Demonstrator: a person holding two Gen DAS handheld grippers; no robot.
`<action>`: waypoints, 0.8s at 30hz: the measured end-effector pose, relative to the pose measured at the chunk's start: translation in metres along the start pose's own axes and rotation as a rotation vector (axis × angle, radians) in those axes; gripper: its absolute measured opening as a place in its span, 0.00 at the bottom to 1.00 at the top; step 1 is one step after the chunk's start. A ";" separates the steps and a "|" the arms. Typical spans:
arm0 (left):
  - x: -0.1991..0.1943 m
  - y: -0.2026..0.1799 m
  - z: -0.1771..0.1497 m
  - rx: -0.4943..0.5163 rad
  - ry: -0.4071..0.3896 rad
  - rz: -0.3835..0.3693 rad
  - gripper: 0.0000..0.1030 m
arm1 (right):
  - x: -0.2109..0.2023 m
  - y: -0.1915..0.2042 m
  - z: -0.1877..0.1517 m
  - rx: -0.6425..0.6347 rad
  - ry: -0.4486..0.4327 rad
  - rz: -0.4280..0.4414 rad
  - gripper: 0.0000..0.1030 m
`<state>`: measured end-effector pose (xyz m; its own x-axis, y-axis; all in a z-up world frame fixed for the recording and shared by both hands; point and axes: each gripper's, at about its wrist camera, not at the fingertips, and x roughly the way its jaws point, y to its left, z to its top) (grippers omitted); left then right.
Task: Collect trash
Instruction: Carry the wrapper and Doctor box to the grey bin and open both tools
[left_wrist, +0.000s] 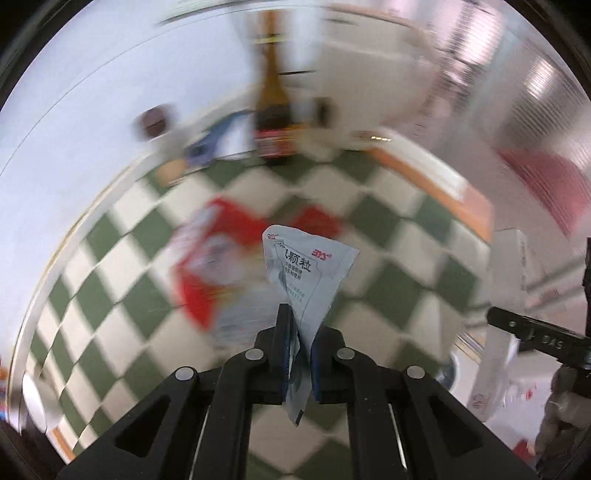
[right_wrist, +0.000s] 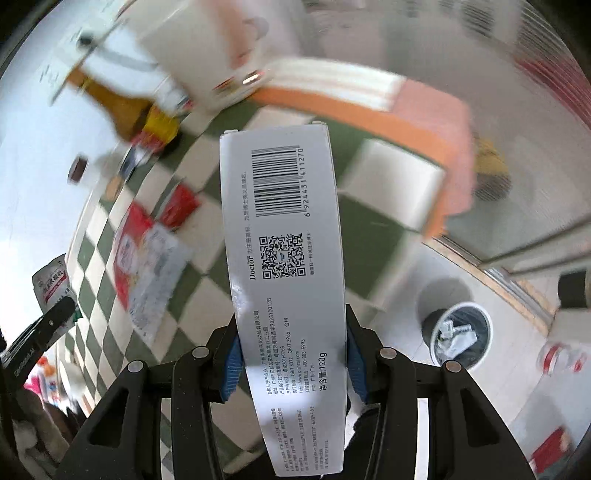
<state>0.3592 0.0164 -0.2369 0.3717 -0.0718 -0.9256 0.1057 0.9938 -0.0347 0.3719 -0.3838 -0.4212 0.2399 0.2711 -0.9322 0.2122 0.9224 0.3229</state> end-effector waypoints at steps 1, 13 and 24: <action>0.003 -0.018 0.003 0.028 0.002 -0.018 0.06 | -0.003 -0.015 -0.002 0.027 -0.011 -0.004 0.48; 0.097 -0.299 -0.045 0.386 0.206 -0.280 0.06 | -0.021 -0.290 -0.123 0.488 -0.040 -0.077 0.48; 0.394 -0.448 -0.204 0.431 0.638 -0.303 0.07 | 0.235 -0.515 -0.246 0.773 0.206 0.068 0.48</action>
<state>0.2706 -0.4398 -0.6629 -0.3112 -0.1408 -0.9399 0.5095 0.8101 -0.2900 0.0862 -0.7272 -0.8469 0.1124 0.4344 -0.8937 0.8177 0.4706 0.3316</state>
